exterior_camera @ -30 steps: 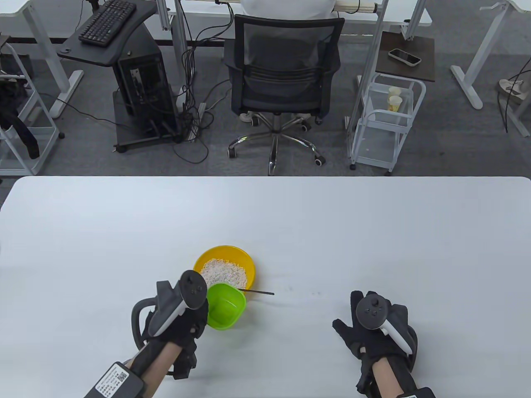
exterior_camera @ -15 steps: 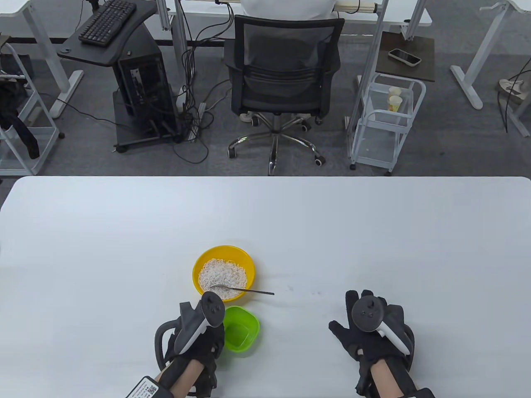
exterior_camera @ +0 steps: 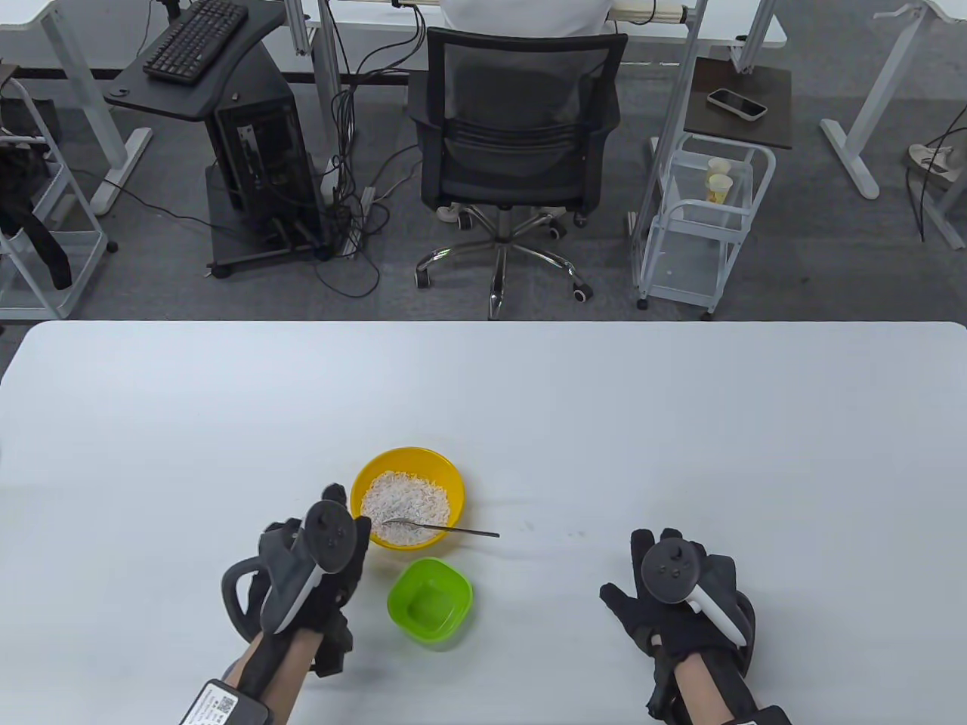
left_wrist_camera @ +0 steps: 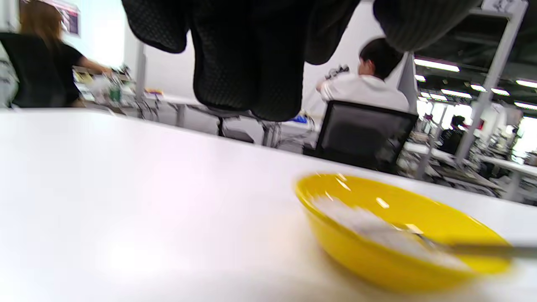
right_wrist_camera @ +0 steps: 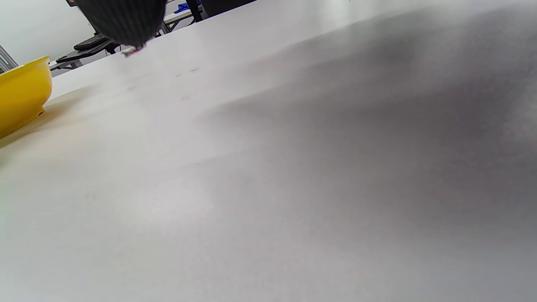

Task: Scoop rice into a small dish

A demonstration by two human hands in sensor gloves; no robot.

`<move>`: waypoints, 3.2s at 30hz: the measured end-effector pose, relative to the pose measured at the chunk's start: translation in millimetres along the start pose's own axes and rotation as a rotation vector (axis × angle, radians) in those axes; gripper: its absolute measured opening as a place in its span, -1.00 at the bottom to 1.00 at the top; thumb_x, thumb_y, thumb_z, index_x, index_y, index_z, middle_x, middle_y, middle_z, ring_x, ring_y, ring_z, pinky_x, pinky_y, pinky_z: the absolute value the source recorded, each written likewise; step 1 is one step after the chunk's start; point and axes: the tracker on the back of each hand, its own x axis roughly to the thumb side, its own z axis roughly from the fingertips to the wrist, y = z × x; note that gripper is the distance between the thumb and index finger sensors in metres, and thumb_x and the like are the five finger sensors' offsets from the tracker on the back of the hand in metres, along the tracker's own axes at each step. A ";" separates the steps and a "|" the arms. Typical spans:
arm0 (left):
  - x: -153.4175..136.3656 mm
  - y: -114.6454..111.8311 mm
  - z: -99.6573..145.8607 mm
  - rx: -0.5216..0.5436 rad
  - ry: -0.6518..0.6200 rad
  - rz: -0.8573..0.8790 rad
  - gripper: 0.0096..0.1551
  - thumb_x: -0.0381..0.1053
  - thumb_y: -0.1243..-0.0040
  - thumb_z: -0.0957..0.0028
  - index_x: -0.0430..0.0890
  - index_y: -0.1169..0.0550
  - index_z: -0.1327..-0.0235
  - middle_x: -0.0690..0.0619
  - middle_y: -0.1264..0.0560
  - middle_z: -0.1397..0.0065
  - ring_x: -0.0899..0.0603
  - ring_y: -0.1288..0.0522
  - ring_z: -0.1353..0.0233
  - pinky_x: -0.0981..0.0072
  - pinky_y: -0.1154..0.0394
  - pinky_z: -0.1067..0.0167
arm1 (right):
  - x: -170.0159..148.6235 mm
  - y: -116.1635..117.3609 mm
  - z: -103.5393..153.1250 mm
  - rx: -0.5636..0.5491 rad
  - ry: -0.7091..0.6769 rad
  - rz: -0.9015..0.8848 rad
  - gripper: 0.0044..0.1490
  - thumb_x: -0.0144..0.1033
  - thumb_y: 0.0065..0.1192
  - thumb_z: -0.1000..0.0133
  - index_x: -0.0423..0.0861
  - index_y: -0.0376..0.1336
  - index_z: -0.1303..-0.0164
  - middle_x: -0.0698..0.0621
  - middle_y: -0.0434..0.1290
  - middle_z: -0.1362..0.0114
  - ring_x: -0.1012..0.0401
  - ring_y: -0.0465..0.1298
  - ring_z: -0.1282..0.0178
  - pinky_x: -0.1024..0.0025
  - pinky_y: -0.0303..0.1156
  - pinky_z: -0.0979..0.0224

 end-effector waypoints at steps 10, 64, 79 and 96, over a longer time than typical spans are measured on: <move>-86.9 -19.6 -34.3 0.033 0.084 -0.082 -0.14 0.39 -0.02 -0.02 0.28 -0.05 -0.58 0.22 -0.15 -0.79 -0.14 -0.13 -0.78 -0.26 -0.08 -0.63 | -3.1 1.9 -3.7 -0.003 0.017 -0.009 0.07 0.15 -0.04 -0.28 -0.09 -0.44 -0.66 -0.34 -0.50 -0.69 -0.40 -0.47 -0.58 -0.58 -0.45 -0.34; -83.2 -33.2 -27.3 -0.154 0.009 -0.062 -0.17 0.40 0.01 -0.03 0.38 -0.05 -0.58 0.19 0.04 -0.82 -0.13 0.01 -0.81 -0.23 -0.04 -0.66 | 147.5 15.2 -39.0 -0.459 -0.468 -0.139 -0.47 -0.33 0.20 -0.20 -0.14 0.37 -0.37 -0.08 0.71 -0.08 -0.09 0.64 -0.07 -0.46 0.18 -0.42; -82.3 -35.9 -27.2 -0.168 0.012 -0.059 -0.17 0.41 0.01 -0.03 0.36 -0.04 -0.59 0.17 0.05 -0.83 -0.14 0.01 -0.80 -0.23 -0.04 -0.66 | 122.5 40.0 -62.1 -0.082 -0.197 -0.855 -0.46 -0.48 0.14 -0.20 -0.46 0.35 -0.29 -0.21 0.70 0.03 -0.17 0.64 0.09 -0.40 0.26 -0.34; -88.0 -36.2 -27.5 -0.196 0.031 -0.031 -0.16 0.41 0.02 -0.03 0.36 -0.04 -0.59 0.16 0.05 -0.83 -0.15 0.01 -0.80 -0.24 -0.04 -0.65 | 98.5 12.8 -54.4 -0.021 -0.217 -0.938 -0.47 -0.52 0.11 -0.20 -0.42 0.33 -0.33 -0.22 0.67 -0.01 -0.19 0.61 0.05 -0.41 0.26 -0.33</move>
